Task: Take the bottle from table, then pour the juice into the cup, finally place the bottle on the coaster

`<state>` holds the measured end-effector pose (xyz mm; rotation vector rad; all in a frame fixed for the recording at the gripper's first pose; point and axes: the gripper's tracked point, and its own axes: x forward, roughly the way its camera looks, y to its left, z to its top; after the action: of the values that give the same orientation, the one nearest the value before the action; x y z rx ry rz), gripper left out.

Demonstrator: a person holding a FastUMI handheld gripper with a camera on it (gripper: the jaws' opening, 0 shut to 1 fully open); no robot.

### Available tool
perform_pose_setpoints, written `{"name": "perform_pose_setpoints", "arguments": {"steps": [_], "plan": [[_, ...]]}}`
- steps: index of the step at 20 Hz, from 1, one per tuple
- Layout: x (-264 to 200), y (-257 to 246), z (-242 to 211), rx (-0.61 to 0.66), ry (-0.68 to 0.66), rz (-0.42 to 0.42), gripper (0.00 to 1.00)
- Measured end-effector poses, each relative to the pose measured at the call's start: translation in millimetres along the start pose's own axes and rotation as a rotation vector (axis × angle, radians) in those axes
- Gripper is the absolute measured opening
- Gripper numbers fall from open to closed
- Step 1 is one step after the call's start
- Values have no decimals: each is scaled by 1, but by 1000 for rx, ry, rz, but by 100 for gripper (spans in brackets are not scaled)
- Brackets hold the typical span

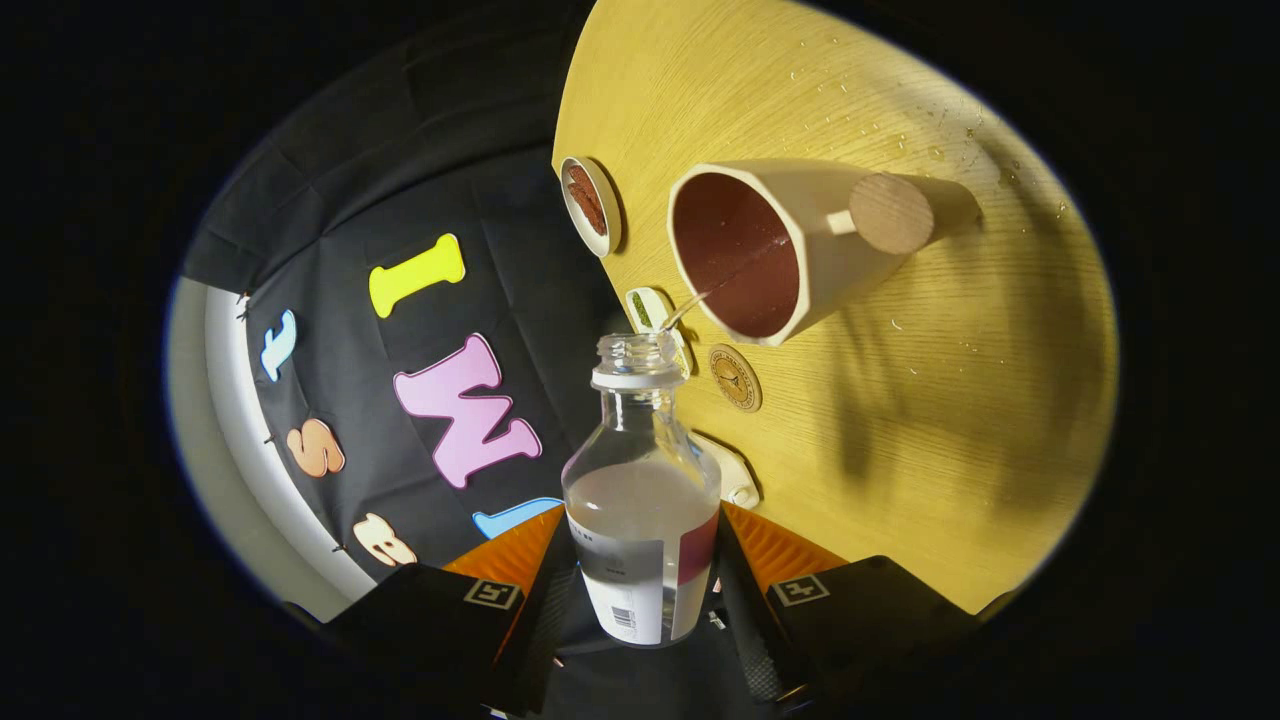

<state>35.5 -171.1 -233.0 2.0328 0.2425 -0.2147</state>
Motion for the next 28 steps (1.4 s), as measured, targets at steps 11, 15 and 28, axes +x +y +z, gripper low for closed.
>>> {"name": "perform_pose_setpoints", "arguments": {"steps": [11, 15, 28], "plan": [[4, 14, 5, 59, -20, 32, 75], [6, 18, 7, 88, -27, 43, 76], [9, 24, 9, 196, -48, 74, 76]]}}
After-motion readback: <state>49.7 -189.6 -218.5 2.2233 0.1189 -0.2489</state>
